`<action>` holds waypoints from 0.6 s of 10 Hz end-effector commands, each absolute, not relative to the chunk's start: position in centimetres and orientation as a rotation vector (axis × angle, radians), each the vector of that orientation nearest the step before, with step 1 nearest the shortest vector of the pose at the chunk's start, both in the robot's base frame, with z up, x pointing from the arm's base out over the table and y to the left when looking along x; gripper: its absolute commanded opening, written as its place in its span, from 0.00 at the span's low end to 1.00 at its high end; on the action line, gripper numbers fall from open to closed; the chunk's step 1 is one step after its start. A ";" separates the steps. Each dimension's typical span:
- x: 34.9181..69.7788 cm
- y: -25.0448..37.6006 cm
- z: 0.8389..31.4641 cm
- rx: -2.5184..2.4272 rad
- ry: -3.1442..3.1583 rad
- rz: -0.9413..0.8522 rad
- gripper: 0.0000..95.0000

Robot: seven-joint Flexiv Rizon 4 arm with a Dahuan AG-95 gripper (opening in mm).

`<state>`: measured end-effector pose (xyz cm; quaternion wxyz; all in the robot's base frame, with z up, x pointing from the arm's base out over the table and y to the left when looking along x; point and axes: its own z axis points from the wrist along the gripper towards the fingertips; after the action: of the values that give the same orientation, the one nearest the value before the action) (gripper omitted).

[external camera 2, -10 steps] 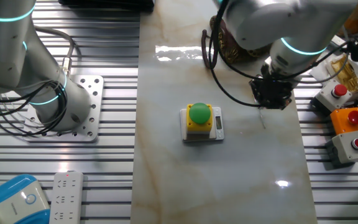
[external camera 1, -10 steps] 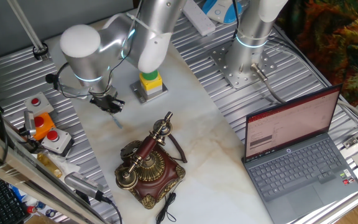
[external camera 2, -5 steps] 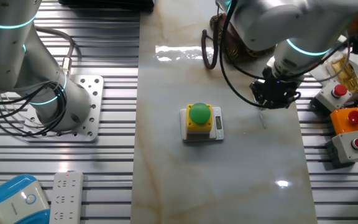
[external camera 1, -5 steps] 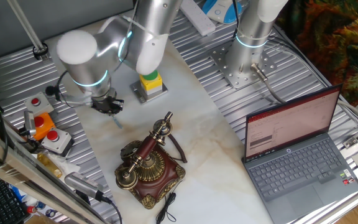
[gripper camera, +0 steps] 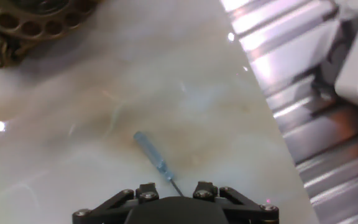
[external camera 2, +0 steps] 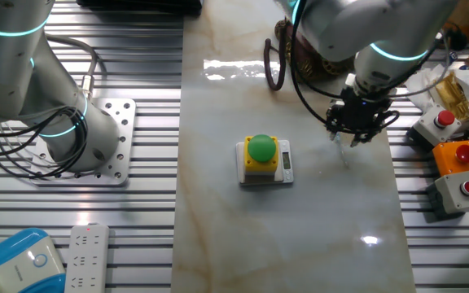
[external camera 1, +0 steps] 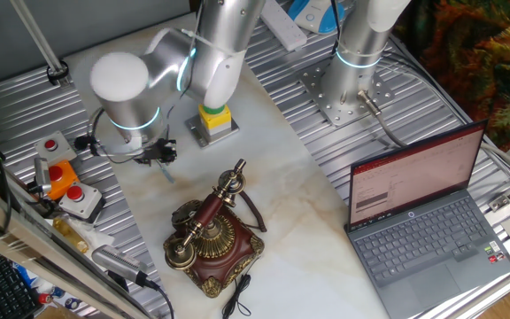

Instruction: Dial a number on an old rotary phone

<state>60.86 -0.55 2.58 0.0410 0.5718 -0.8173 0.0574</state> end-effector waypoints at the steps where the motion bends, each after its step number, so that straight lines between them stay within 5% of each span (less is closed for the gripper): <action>1: 60.9 -0.5 2.6 1.879 -2.435 0.163 0.20; 6: 60.9 -0.5 2.6 2.042 -2.359 0.147 0.20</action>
<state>60.81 -0.58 2.62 0.0109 0.6501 -0.7583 0.0476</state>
